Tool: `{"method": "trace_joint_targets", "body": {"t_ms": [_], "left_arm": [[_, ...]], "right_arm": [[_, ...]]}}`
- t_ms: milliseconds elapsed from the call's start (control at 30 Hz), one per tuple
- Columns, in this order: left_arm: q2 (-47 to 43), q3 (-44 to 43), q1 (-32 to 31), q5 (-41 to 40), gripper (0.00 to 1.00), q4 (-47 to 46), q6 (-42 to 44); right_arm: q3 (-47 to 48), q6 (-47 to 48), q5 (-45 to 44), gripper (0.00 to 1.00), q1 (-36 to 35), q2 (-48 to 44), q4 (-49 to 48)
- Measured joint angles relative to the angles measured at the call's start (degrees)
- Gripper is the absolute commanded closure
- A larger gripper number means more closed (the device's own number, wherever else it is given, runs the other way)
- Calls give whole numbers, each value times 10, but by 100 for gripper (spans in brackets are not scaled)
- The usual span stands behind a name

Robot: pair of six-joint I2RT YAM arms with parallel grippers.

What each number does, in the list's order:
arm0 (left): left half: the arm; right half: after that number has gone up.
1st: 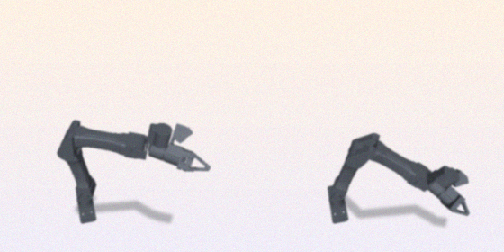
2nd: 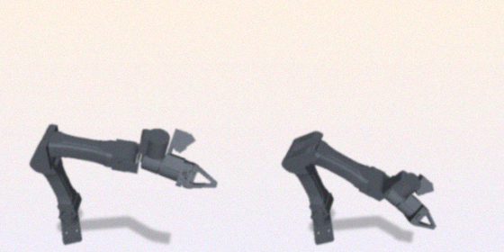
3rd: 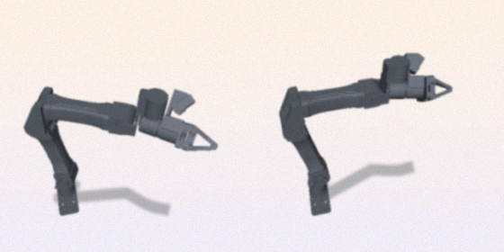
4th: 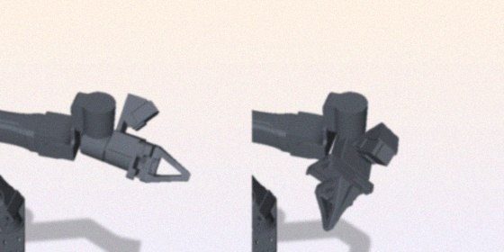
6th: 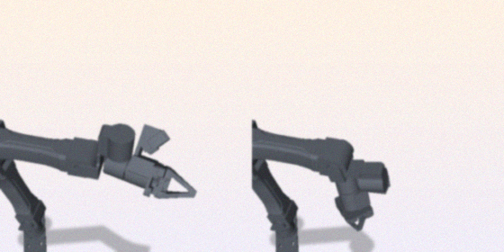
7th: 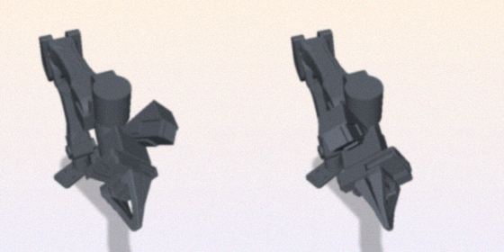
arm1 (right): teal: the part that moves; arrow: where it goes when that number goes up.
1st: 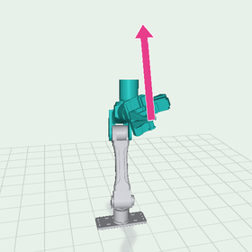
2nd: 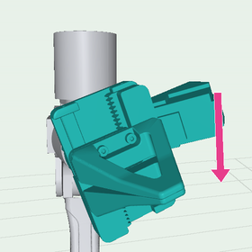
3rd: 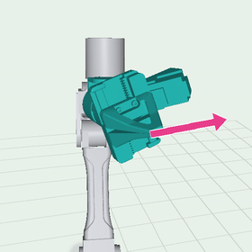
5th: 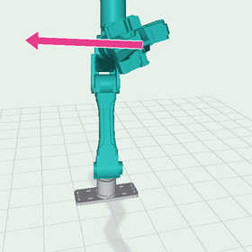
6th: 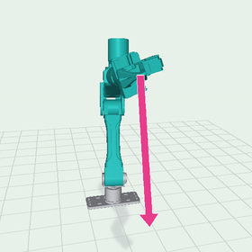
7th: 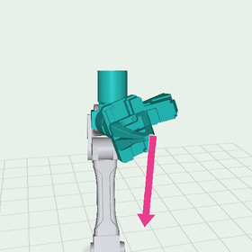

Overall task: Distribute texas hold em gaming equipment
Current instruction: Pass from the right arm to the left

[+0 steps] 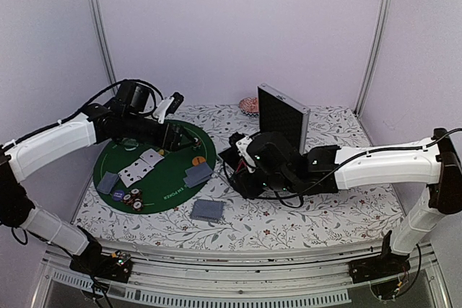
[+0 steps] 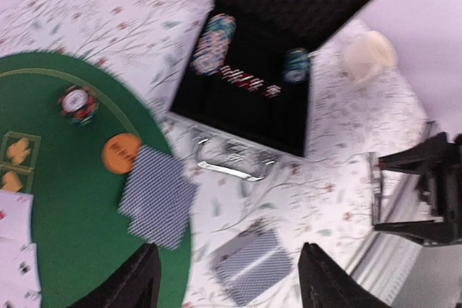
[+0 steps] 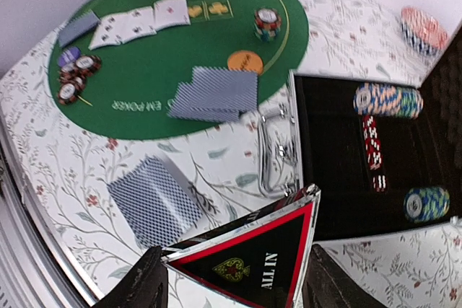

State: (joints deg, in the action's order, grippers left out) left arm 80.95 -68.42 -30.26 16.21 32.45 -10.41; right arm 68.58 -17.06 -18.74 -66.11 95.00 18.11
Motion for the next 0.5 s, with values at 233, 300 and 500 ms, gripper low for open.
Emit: {"method": "trace_joint_targets", "body": {"t_ms": [233, 300, 500], "left_arm": [[-74, 113, -42, 171, 17, -203, -110], [-76, 120, -58, 179, 18, -235, -124], [-63, 119, -95, 167, 28, -271, -147]], "right_arm": [[-18, 110, -38, 59, -37, -43, -130], [-18, 135, -45, 59, -42, -43, -148], [-14, 185, -67, 59, -53, -34, -174]]}}
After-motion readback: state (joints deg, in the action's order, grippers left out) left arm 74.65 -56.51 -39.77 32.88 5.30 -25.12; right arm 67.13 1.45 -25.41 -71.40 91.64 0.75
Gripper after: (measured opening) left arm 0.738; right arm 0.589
